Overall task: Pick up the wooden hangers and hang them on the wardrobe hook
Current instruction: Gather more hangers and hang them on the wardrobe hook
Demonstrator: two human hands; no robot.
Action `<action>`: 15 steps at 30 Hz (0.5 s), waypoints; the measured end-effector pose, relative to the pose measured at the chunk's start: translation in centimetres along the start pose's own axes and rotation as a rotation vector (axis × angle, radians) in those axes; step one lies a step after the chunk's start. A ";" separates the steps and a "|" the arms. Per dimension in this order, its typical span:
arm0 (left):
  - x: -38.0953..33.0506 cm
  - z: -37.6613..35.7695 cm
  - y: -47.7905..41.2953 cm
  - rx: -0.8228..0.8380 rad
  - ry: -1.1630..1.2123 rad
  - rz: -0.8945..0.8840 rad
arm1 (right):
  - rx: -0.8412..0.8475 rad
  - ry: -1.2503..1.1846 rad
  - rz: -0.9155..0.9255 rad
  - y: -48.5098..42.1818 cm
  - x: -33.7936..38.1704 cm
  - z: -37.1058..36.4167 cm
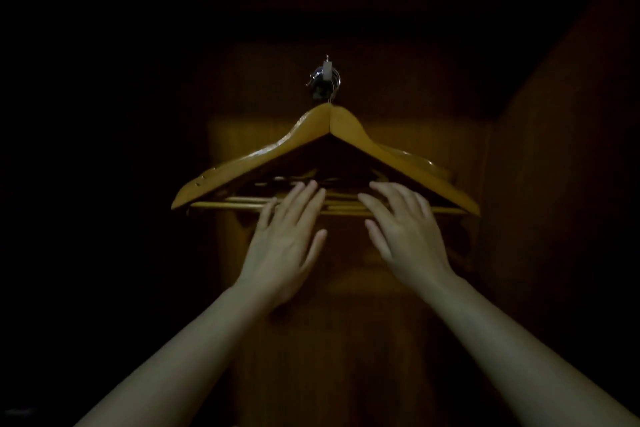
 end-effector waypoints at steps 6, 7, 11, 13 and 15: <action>-5.9 -3.6 9.8 0.396 0.268 -0.148 | 0.245 -0.099 -0.164 12.3 2.5 1.4; -7.0 -4.7 12.1 0.488 0.300 -0.175 | 0.328 -0.099 -0.210 15.3 3.0 1.5; -11.7 -9.4 22.1 0.862 0.445 -0.263 | 0.697 -0.141 -0.486 28.8 4.5 2.6; -14.1 -11.6 27.6 1.023 0.517 -0.293 | 0.838 -0.159 -0.641 35.5 5.3 4.2; -16.8 -13.1 33.4 1.179 0.585 -0.292 | 0.971 -0.176 -0.794 42.7 6.4 6.4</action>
Point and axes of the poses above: each hand's wrist, its own y-axis away from the middle knuckle, its own z-axis out of the back of the hand, x = y × z, the point moved 10 cm from there along -y, towards the middle knuckle, and after that the axes turned 3 degrees about -x, right-handed, at the moved point
